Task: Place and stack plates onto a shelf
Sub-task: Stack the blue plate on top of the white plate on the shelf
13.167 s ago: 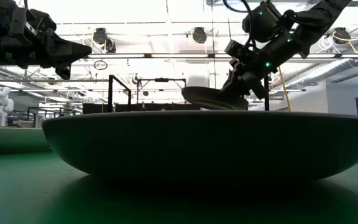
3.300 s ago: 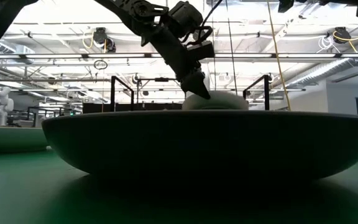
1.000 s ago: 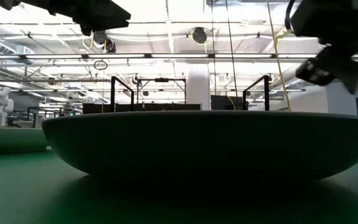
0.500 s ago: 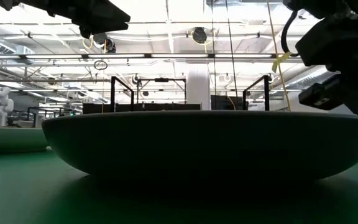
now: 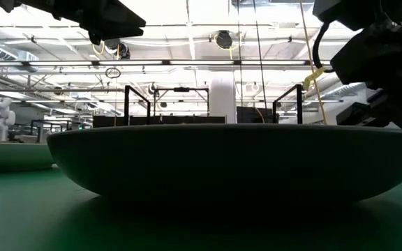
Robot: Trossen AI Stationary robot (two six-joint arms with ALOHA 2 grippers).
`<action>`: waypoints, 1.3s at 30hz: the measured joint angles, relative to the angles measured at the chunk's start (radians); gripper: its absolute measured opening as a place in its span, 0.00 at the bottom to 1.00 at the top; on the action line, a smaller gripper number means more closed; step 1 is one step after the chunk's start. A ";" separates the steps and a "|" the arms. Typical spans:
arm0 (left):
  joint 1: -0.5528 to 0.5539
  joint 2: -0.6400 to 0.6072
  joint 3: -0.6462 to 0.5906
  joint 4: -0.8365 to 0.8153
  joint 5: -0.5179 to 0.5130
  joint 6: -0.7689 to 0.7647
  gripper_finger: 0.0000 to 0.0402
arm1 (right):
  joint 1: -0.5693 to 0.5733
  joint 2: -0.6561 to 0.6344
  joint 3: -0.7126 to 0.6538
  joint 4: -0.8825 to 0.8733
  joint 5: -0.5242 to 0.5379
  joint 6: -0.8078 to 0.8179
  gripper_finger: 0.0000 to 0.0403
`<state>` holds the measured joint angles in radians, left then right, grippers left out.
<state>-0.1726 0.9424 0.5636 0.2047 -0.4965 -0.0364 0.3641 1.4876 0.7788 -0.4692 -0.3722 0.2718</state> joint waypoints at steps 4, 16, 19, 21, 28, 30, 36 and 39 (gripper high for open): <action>0.000 0.000 0.000 0.000 0.000 0.009 0.44 | -0.025 -0.008 -0.001 0.018 -0.024 0.012 0.02; 0.003 0.000 0.001 0.017 -0.001 -0.010 0.44 | -0.186 -0.176 0.215 -0.244 0.059 -0.154 0.00; 0.003 0.000 0.001 0.044 -0.001 -0.013 0.44 | -0.272 -0.213 0.298 -0.264 0.184 -0.250 0.00; 0.003 0.000 0.001 0.065 -0.002 -0.016 0.44 | -0.355 -0.215 0.353 -0.245 0.271 -0.290 0.00; 0.003 0.000 0.001 0.095 -0.001 -0.018 0.44 | -0.720 -0.154 0.457 -0.104 0.379 -0.382 0.00; 0.003 0.000 0.001 0.094 -0.001 -0.017 0.44 | -0.824 -0.127 0.467 -0.082 0.374 -0.405 0.00; 0.003 0.000 0.001 0.086 -0.001 -0.010 0.44 | -1.057 -0.015 0.477 -0.023 0.329 -0.449 0.00; 0.003 0.000 0.001 0.085 -0.001 0.003 0.44 | -1.113 0.040 0.477 0.022 0.292 -0.446 0.00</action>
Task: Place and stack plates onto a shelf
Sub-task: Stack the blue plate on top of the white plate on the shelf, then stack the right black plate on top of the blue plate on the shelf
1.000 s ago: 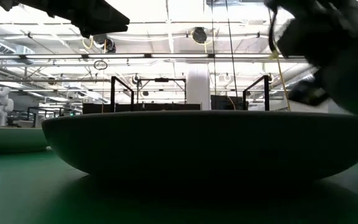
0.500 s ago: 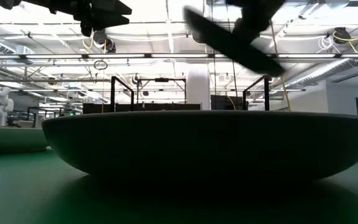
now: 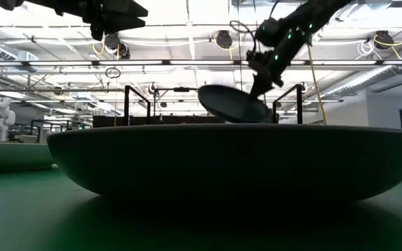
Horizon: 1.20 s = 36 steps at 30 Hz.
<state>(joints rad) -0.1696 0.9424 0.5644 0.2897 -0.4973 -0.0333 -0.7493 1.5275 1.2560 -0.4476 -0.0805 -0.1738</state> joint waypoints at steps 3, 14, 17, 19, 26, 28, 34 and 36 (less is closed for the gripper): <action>0.000 0.000 0.000 0.000 0.000 0.002 0.44 | -0.031 0.048 0.000 0.017 -0.004 -0.004 0.00; 0.000 0.000 0.000 -0.001 0.000 0.024 0.44 | -0.034 0.055 0.000 0.014 0.033 -0.057 0.08; 0.000 0.000 0.000 -0.002 0.000 0.024 0.44 | -0.035 0.028 0.000 0.019 0.035 -0.071 0.13; 0.000 0.000 0.000 -0.002 0.000 0.024 0.44 | -0.035 0.009 0.000 0.017 0.035 -0.075 0.18; -0.002 0.000 0.000 -0.041 0.025 -0.019 0.44 | 0.007 -0.109 0.000 0.012 -0.014 -0.083 0.29; -0.001 0.009 0.000 -0.061 0.069 -0.032 0.44 | 0.042 -0.159 0.000 0.011 -0.087 -0.081 0.30; -0.024 0.123 0.000 -0.058 0.135 -0.043 0.44 | 0.217 -0.326 -0.083 0.064 -0.184 -0.059 0.29; -0.033 0.182 0.000 -0.066 0.149 -0.069 0.44 | 0.290 -0.381 -0.142 0.114 -0.184 -0.058 0.29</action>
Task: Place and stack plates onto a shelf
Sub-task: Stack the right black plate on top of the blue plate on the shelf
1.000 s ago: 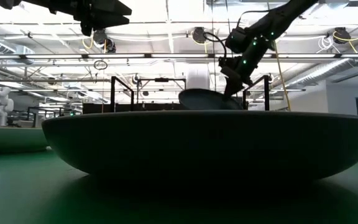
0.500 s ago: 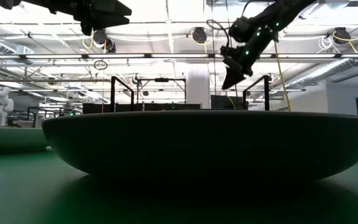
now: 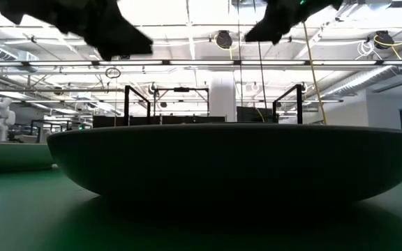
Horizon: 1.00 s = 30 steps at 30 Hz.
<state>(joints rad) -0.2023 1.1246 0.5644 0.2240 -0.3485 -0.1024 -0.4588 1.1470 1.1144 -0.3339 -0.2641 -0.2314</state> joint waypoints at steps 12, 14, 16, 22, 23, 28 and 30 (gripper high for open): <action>-0.010 0.223 0.000 0.013 0.296 -0.416 0.44 | 0.333 -0.251 -0.345 0.382 0.164 0.063 0.28; -0.019 0.244 0.000 0.013 0.310 -0.449 0.44 | 0.378 -0.268 -0.383 0.425 0.212 0.035 0.28; -0.026 0.264 0.001 0.013 0.325 -0.477 0.44 | 0.419 -0.277 -0.407 0.442 0.272 0.014 0.28; -0.042 0.363 0.065 0.000 0.400 -0.534 0.44 | 0.507 -0.277 -0.422 0.448 0.405 -0.012 0.28; -0.042 0.388 0.088 -0.019 0.417 -0.536 0.44 | 0.517 -0.277 -0.424 0.447 0.420 -0.015 0.28; -0.042 0.502 0.209 -0.167 0.490 -0.526 0.44 | 0.544 -0.277 -0.430 0.450 0.425 -0.027 0.28; -0.041 0.534 0.251 -0.228 0.504 -0.515 0.44 | 0.552 -0.277 -0.430 0.450 0.425 -0.027 0.28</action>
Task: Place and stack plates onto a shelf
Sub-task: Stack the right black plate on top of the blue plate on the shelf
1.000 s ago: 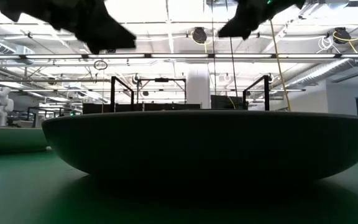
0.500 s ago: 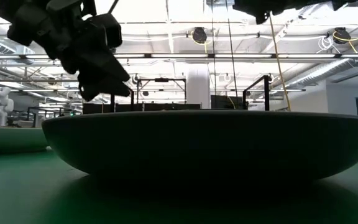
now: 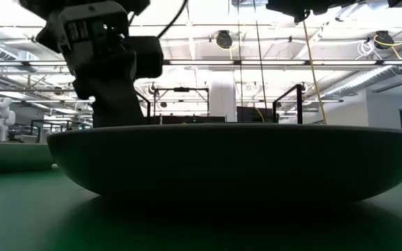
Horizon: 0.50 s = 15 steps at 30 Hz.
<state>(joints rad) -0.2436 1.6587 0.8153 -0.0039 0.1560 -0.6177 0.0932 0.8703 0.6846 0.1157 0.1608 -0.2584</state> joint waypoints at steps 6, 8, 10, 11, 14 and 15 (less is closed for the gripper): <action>0.000 0.047 0.067 -0.046 0.051 0.017 0.44 | 0.014 0.000 0.000 -0.005 0.000 -0.020 0.28; -0.002 0.054 0.077 -0.059 0.053 0.013 0.44 | 0.014 0.000 0.000 -0.011 0.000 -0.023 0.28; -0.006 0.068 0.089 -0.111 0.053 0.009 0.44 | 0.014 0.000 0.000 -0.016 0.000 -0.023 0.28; -0.007 0.083 0.096 -0.127 0.054 0.004 0.44 | 0.014 0.000 0.000 -0.016 0.000 -0.023 0.28; -0.007 0.112 0.098 -0.130 0.080 -0.024 0.44 | 0.014 0.000 0.000 -0.018 0.000 -0.024 0.28; -0.007 0.123 0.098 -0.108 0.091 -0.031 0.44 | 0.014 0.000 0.000 -0.018 0.000 -0.023 0.28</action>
<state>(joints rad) -0.2504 1.7813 0.9135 -0.1117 0.2470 -0.6488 0.1070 0.8703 0.6846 0.0978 0.1610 -0.2819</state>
